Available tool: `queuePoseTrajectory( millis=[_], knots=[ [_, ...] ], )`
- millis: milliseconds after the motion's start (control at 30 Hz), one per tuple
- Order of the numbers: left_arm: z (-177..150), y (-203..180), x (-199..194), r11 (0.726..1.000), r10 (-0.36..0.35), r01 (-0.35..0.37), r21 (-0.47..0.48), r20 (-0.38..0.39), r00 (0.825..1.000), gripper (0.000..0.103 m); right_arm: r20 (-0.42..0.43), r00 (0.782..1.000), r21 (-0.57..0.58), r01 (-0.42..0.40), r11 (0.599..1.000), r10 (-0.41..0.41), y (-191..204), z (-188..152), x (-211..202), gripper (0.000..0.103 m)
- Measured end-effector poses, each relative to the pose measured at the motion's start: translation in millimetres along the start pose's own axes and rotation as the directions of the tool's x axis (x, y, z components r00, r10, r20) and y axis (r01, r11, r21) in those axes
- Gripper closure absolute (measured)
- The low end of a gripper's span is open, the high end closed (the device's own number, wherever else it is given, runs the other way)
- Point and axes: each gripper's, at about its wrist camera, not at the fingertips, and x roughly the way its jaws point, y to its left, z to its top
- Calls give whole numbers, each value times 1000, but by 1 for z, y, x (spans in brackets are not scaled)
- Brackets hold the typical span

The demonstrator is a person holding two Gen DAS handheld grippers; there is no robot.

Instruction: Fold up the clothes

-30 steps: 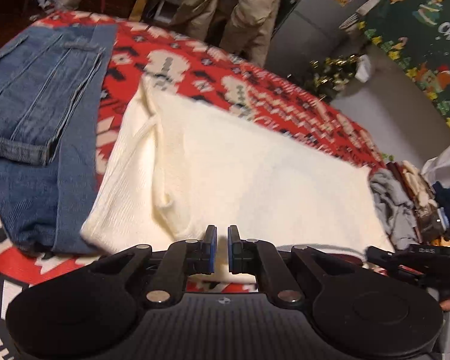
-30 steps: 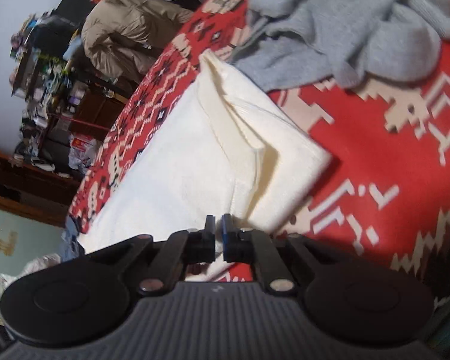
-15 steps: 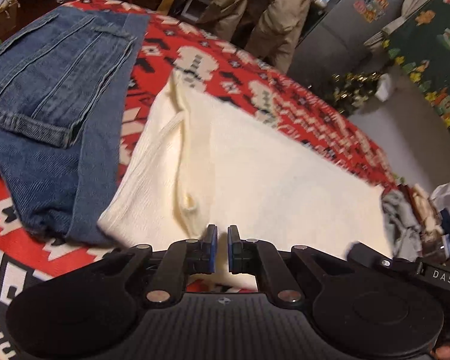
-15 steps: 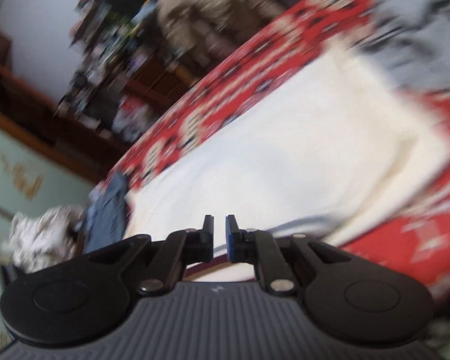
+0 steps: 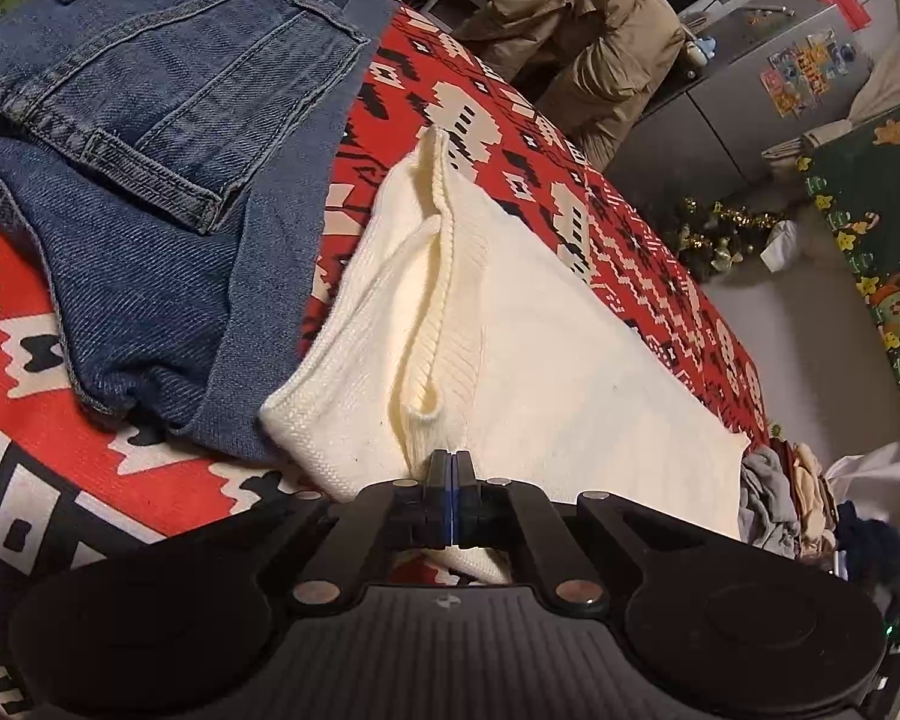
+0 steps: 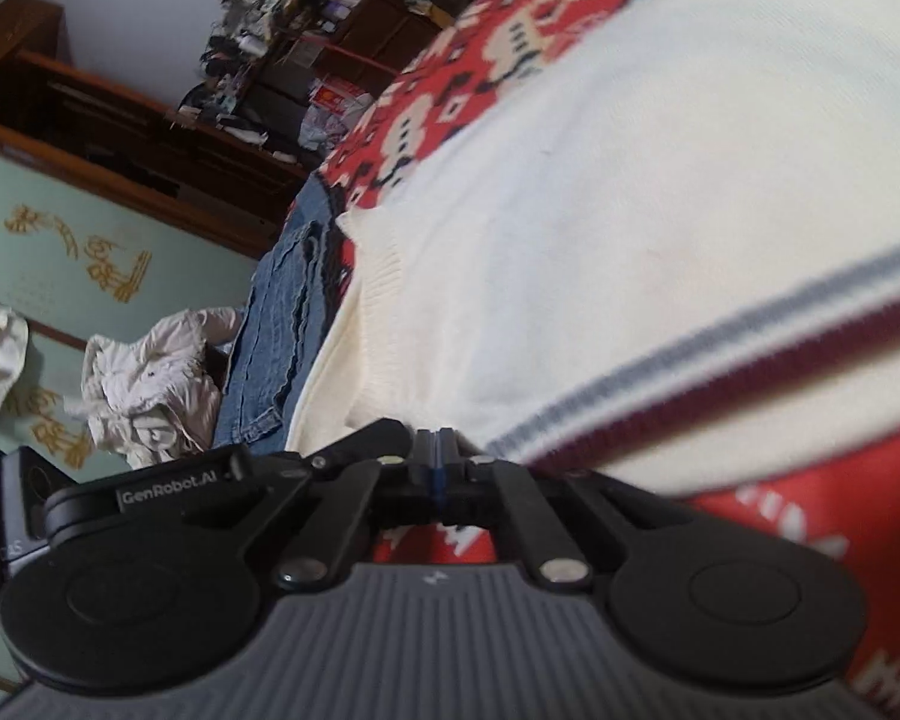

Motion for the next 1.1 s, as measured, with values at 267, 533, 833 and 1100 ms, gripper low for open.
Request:
queuePoseTrajectory(
  millis=[267,533,833,1100],
  knots=[
    [0,-3,-11,999,38,-38,1,38,999,100,16,999,148,-37,988,35,-30,2,-16,103],
    [-13,-48,-16,981,-97,87,176,55,994,98,185,978,41,93,995,-99,-20,26,-93,95],
    [-36,-69,30,948,8,24,317,-100,995,101,178,923,57,336,940,-340,-60,46,-132,100],
    [-26,-55,17,976,-22,39,215,-84,996,101,190,928,93,310,946,-322,-64,36,-145,83]
  ],
)
